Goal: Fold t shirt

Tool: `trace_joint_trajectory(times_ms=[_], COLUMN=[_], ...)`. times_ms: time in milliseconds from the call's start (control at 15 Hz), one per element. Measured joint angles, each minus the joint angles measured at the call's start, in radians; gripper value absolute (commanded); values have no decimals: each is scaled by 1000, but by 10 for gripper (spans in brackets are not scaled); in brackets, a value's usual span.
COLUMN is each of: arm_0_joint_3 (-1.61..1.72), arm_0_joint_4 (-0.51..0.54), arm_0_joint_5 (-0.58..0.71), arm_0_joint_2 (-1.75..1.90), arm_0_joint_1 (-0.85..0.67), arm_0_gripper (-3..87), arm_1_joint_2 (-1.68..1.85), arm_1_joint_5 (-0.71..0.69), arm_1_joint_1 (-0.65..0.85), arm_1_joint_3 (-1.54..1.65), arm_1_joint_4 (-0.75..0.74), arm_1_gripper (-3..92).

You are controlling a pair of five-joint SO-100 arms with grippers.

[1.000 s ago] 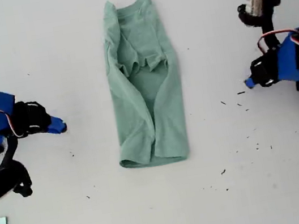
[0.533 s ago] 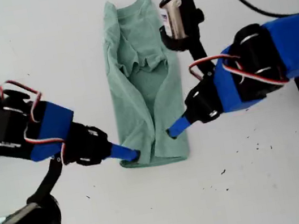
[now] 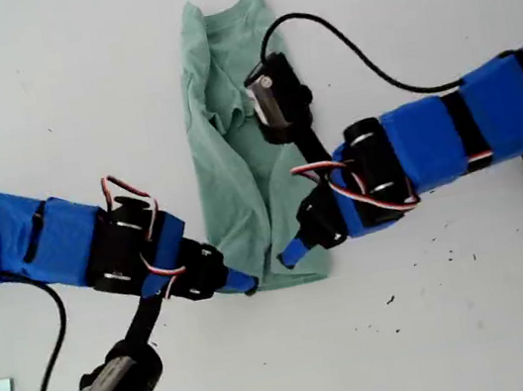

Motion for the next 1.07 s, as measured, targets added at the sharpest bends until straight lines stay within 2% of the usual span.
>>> trace_joint_trajectory(times_ms=[133, 267, 333, 400, 467, 667, 867, 1067], arm_0_joint_3=[6, -6, -8, -8, -11, -28, -23, -14], arm_0_joint_4=[-46, -71, -84, -101, -127, -249, -268, -282], arm_0_joint_5=[2, -2, 0, 2, 2, 2, 8, 38], arm_0_joint_2=[-107, -167, -189, -222, -249, -290, -229, -103], arm_0_joint_1=[-5, -31, -35, -44, -52, -66, -63, 15], arm_0_gripper=[324, 284, 234, 106, -2, -3, -3, -3], arm_1_joint_2=[-101, -173, -201, -233, -272, -310, -318, -218], arm_1_joint_5=[0, 5, 14, 28, 49, 57, 41, 8], arm_1_joint_1=[0, -3, -9, -17, -25, -51, -60, -89], arm_1_joint_3=[0, -8, -21, -40, -52, -69, -104, -167], arm_1_joint_4=[-57, -106, -124, -135, -156, -206, -186, -71], arm_1_gripper=[353, 285, 185, 59, -2, -1, -1, -1])
